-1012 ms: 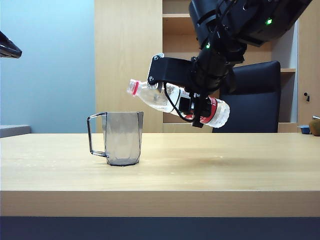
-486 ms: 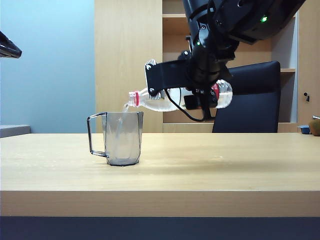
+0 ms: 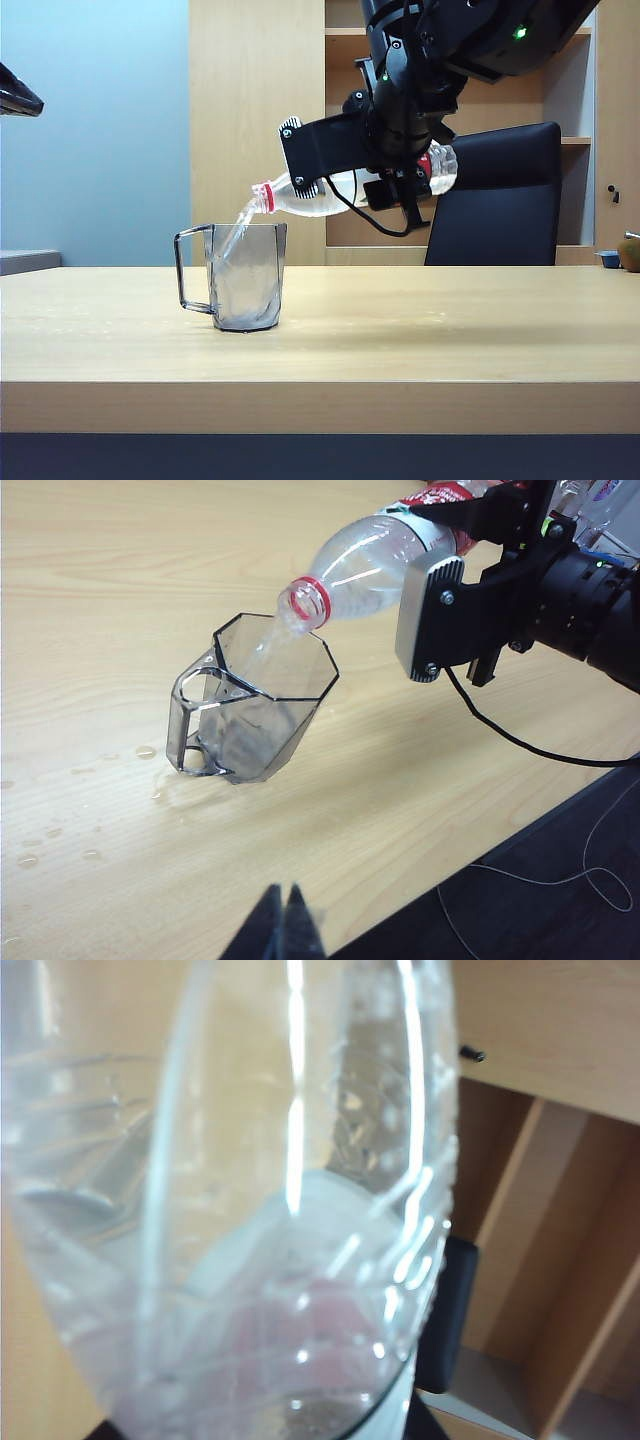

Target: Pick up the mineral water bottle on the table and pour water into the mug until it's half full.

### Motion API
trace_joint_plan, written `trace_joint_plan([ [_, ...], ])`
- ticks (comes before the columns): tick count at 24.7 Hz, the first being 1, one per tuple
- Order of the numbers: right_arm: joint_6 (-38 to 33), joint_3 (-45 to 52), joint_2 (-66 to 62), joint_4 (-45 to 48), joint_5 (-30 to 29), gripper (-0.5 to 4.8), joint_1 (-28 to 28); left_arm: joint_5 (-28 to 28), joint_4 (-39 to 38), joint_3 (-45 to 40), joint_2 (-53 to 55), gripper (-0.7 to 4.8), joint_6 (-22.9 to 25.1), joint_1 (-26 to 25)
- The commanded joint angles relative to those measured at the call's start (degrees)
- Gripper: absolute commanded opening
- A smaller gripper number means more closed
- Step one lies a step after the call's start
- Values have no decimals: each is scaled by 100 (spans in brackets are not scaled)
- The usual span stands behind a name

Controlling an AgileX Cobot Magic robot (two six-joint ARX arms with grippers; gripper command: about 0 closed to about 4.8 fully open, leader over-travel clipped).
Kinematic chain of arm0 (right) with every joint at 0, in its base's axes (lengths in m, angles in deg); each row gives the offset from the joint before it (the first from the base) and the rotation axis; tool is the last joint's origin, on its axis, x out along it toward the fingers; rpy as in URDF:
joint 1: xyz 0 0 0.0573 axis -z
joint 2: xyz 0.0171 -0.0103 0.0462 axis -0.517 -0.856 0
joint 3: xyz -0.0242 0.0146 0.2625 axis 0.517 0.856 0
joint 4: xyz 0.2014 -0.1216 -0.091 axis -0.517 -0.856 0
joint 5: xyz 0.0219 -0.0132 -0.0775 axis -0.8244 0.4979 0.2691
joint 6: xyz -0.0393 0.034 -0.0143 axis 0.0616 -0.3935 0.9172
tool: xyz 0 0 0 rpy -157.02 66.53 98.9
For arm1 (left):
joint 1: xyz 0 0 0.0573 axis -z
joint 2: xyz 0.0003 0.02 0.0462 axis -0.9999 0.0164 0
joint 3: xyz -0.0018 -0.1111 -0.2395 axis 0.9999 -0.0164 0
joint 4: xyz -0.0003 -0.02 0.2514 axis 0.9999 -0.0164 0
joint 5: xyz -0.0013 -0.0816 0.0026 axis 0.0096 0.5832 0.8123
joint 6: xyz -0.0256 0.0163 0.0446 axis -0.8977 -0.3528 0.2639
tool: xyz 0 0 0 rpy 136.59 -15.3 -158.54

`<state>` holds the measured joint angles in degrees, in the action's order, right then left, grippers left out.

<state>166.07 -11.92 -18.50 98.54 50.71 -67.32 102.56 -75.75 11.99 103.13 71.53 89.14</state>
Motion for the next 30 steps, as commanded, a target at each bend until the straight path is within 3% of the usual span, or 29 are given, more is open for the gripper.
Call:
trace_joint_plan([
  [1, 240, -46, 70, 415, 70, 245, -4, 17, 70, 9, -7, -2, 35, -2],
  [9, 37, -35, 70, 365, 188, 253, -42, 15, 72, 9, -4, -2, 153, -2],
  [13, -916, -22, 70, -151, 302, 253, -42, -96, 70, 9, -7, -2, 153, -2],
  [17, -2820, 116, 70, -365, 304, 254, -46, -138, 72, 9, -7, -2, 155, -2],
  [19, -4264, 125, 70, -356, 245, 257, -44, -136, 70, 9, -7, -2, 157, -2],
  [23, -7101, 127, 70, -343, -422, 256, 94, -264, 61, 9, -7, -2, 157, -2],
  [25, -8815, 352, 50, 387, -1058, 256, 282, -289, 61, 9, -4, -2, 157, -2],
  [27, -9318, 800, 28, 1484, -1591, 255, 407, -417, 63, 7, -7, -2, 168, -2],
  [30, -9416, 1189, -122, 2371, -1722, 255, 463, -540, 66, 4, -7, -2, 308, -2],
])
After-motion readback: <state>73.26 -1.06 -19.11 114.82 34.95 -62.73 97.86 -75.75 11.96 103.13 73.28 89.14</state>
